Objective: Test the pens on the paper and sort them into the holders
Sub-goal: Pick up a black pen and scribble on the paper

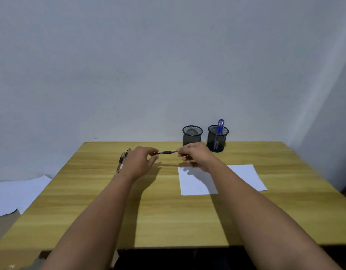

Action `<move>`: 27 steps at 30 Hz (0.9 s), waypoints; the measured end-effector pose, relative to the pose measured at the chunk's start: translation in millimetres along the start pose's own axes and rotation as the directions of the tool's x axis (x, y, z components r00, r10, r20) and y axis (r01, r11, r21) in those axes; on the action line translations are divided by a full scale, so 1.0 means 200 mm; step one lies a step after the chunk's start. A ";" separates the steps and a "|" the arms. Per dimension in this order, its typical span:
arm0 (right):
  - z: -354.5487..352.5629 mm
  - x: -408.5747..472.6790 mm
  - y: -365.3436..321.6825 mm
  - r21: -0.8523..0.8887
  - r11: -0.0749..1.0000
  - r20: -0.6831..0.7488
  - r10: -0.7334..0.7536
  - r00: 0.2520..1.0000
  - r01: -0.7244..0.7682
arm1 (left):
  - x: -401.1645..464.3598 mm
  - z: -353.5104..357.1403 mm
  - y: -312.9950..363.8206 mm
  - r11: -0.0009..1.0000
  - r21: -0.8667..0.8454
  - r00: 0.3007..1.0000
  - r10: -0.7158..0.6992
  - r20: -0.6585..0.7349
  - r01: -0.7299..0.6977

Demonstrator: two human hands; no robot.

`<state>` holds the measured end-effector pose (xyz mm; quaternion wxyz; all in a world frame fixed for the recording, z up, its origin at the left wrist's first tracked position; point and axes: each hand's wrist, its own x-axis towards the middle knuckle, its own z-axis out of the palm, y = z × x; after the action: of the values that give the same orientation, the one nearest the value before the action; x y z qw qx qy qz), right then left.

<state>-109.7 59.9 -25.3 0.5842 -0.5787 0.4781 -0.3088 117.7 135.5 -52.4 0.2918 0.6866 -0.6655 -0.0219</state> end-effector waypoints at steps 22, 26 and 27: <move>-0.11 -0.11 0.07 0.422 0.907 -0.312 0.139 0.940 0.006 | -0.08 0.13 0.68 0.835 -0.529 0.953 0.020 0.302 0.150; -0.15 -0.05 0.07 0.479 0.878 -0.434 0.221 0.873 0.015 | -0.06 0.13 0.63 0.817 -0.542 0.926 0.028 0.377 0.196; -0.23 -0.04 0.06 0.529 0.848 -0.491 0.269 0.829 0.038 | -0.06 0.13 0.59 0.812 -0.541 0.913 0.025 0.408 0.219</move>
<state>-156.9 52.1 -30.2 0.5743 -0.2560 0.5590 -0.5405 -1.3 143.7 -26.6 0.3432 0.5806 -0.6356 -0.3755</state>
